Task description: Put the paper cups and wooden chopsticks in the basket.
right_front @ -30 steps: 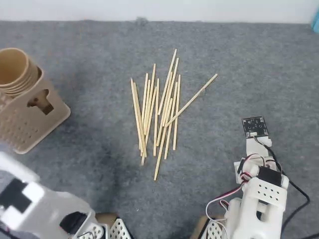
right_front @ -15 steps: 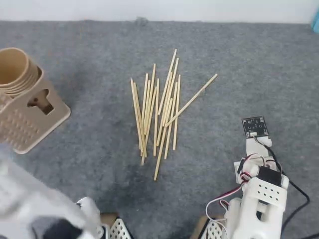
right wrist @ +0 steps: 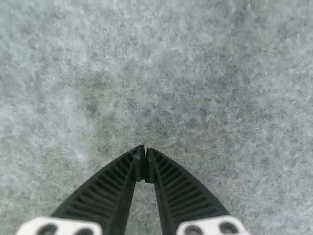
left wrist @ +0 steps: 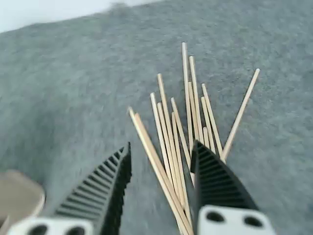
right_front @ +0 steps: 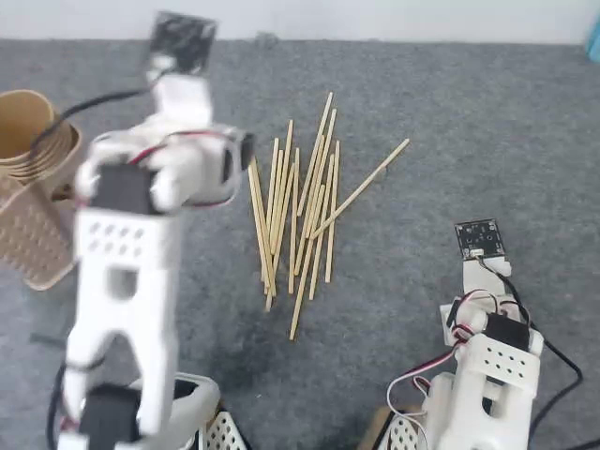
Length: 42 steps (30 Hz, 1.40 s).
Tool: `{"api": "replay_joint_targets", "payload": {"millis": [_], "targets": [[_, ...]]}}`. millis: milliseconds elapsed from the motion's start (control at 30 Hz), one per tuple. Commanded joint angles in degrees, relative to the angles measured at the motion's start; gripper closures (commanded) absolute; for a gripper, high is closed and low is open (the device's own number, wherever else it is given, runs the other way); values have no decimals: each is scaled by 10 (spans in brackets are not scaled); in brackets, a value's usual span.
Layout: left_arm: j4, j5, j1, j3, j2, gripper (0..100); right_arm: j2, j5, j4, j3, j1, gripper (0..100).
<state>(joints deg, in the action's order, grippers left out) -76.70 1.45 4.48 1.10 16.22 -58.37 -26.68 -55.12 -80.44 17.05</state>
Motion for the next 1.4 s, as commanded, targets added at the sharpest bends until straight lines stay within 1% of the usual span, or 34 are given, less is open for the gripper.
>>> {"api": "replay_joint_targets", "payload": {"millis": [0,200,300,367,467,667,733,900,1033,1167,1233,1333,1367], "targets": [[91,12,25,1,-83,808,-13,-1,0,2,13,991],[227,11,75,0,-251,808,-13,-4,2,2,10,991],[316,11,88,-2,-329,808,-13,-4,3,2,10,991],[361,12,89,-22,-382,808,-13,-4,3,2,11,991],[379,10,84,-88,-464,808,-13,-4,3,2,9,991],[375,10,84,-247,-641,808,-13,-4,7,3,9,990],[343,9,84,-288,-687,808,-13,-3,10,2,9,991],[213,9,94,-410,-760,808,-13,-4,10,2,9,991],[87,8,91,-502,-790,809,-13,-4,10,2,9,991],[-56,8,84,-590,-800,815,-13,-5,10,2,9,991],[-121,8,84,-630,-802,856,-13,-5,10,3,9,991],[-192,8,85,-662,-803,978,-13,-5,10,3,9,991],[-212,8,87,-664,-803,998,-13,-5,10,3,10,991]]}}
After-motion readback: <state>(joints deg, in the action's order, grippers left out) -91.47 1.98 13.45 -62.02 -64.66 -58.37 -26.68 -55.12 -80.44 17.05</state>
